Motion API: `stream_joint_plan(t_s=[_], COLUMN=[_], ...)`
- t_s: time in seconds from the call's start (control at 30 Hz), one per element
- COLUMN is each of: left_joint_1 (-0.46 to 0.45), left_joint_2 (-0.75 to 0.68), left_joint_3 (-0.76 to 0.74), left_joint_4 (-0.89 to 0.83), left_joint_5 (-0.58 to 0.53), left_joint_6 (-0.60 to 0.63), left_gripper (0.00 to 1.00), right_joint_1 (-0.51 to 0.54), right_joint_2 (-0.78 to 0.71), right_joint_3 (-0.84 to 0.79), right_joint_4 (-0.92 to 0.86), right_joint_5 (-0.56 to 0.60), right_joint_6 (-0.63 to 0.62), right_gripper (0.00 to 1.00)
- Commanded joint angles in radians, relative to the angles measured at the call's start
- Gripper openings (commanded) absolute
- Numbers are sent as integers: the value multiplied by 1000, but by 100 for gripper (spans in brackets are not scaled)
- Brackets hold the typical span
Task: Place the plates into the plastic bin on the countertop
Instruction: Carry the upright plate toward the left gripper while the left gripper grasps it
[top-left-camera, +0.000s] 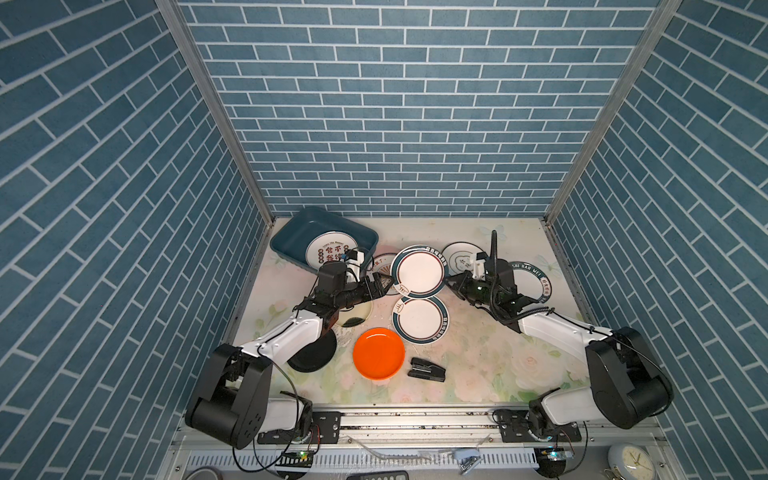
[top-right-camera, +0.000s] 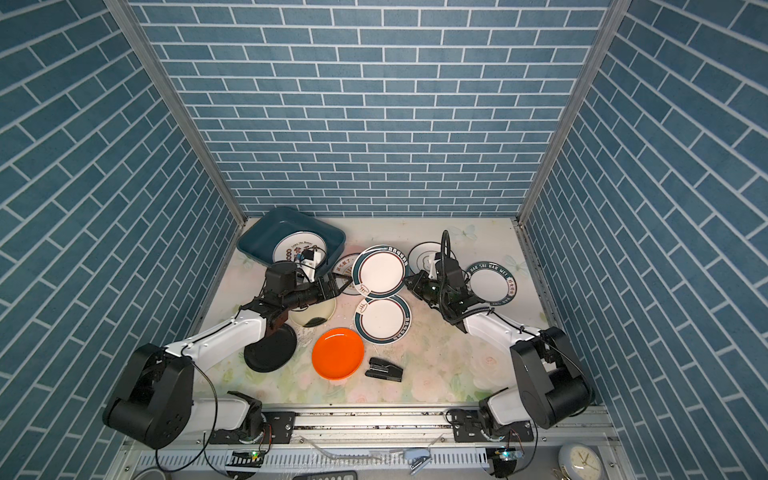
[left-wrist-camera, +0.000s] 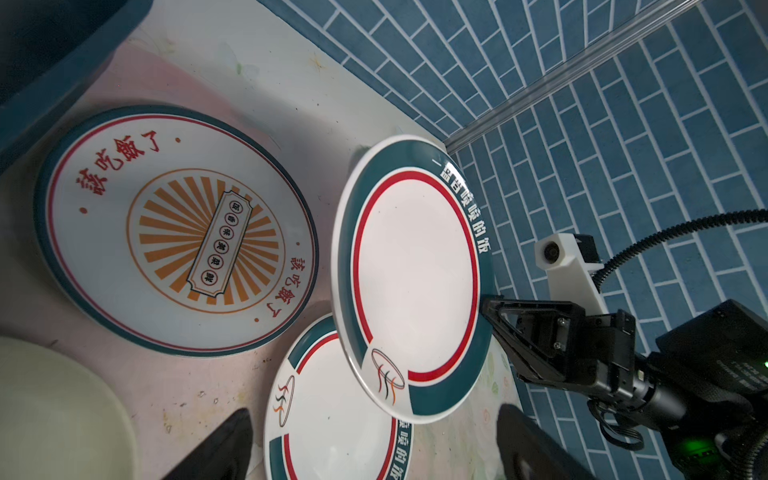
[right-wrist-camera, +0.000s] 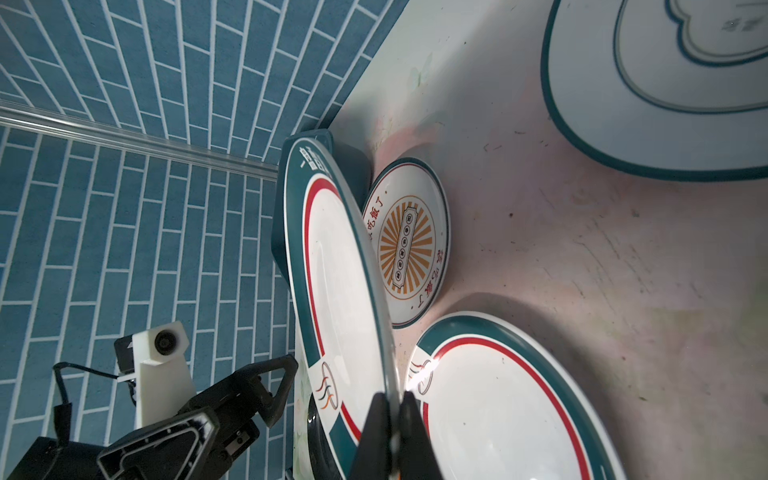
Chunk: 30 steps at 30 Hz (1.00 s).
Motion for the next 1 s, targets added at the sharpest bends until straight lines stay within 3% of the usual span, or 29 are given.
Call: stream_joint_plan(t_s=[0.0, 0.43, 0.97], left_joint_1=[-9, -11, -11], left_joint_2=[14, 84, 180], left_joint_3=[23, 33, 101], left_joint_4=[28, 158, 191], left_joint_5=[-1, 11, 37], left_joint_6=[3, -84, -126], left_gripper=[89, 59, 25], right_joint_1=[20, 46, 50], right_joint_2=[0, -47, -98], right_joint_3=[25, -11, -51], right_joint_4=[120, 145, 155], right_joint_5=[-15, -10, -34], right_joint_6=[67, 97, 117], right_gripper=[0, 0, 0])
